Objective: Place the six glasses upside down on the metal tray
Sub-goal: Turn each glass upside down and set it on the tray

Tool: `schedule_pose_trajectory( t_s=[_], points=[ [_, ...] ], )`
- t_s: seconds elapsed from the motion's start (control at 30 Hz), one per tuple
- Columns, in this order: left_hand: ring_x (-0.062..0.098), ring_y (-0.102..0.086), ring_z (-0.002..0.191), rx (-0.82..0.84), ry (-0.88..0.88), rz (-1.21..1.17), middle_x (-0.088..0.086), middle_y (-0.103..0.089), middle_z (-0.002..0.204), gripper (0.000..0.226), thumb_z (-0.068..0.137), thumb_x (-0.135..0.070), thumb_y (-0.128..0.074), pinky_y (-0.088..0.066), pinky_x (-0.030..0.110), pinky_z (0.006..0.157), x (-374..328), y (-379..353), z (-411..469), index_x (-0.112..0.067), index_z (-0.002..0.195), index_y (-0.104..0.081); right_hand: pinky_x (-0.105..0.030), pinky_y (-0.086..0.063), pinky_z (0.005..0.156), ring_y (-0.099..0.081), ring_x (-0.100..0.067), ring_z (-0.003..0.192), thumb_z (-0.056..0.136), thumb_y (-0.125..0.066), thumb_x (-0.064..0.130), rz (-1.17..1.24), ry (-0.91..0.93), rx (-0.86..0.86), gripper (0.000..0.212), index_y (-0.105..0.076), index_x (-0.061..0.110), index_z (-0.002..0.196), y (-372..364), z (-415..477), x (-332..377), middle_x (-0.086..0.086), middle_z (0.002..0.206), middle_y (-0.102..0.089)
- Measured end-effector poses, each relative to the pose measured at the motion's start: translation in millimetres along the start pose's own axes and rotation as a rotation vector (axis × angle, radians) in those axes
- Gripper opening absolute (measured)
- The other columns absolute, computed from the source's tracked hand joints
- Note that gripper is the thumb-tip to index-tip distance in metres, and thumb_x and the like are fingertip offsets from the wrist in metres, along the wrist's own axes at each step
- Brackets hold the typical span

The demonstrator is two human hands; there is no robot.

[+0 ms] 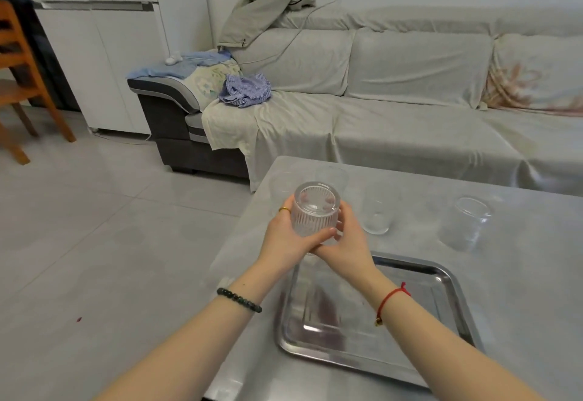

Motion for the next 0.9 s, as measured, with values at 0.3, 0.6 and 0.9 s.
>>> schedule_pose_trajectory(
  t_s=[0.3, 0.6, 0.9],
  points=[
    [-0.025, -0.047, 0.08, 0.232, 0.124, 0.131, -0.034, -0.051, 0.089, 0.045, 0.058, -0.043, -0.076, -0.035, -0.007, 0.064, 32.6, -29.7, -20.8, -0.054, 0.086, -0.043, 0.0, -0.04, 0.062, -0.05, 0.016, 0.083, 0.051, -0.084, 0.016, -0.067, -0.165, 0.001, 0.072, -0.044, 0.03, 0.109, 15.4, -33.7, -47.6, 0.026, 0.092, -0.053],
    [-0.028, -0.048, 0.086, 0.203, 0.147, 0.139, -0.034, -0.055, 0.093, 0.05, 0.056, -0.044, -0.076, -0.036, -0.006, 0.066, 64.9, -21.0, -10.7, -0.057, 0.093, -0.044, -0.005, -0.045, 0.066, -0.057, 0.014, 0.09, 0.048, -0.082, 0.029, -0.024, -0.171, 0.019, 0.071, -0.044, 0.036, 0.108, -6.3, -24.2, -64.1, 0.02, 0.1, -0.061],
    [-0.022, -0.046, 0.1, 0.296, 0.117, 0.164, -0.033, -0.05, 0.112, 0.061, 0.06, -0.063, -0.065, -0.034, -0.005, 0.076, 61.6, -13.0, -15.9, -0.055, 0.114, -0.037, -0.014, -0.043, 0.082, -0.054, -0.004, 0.101, 0.06, -0.08, 0.019, -0.165, -0.175, 0.213, 0.077, -0.037, 0.03, 0.123, 7.4, -20.7, -58.7, 0.014, 0.11, -0.055]
  ],
)
Point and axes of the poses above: each hand's wrist, its own z-axis towards the middle knuckle, its own y-axis out of the back of the hand, x = y × z, the point moved 1 cm from there along z, towards the middle knuckle
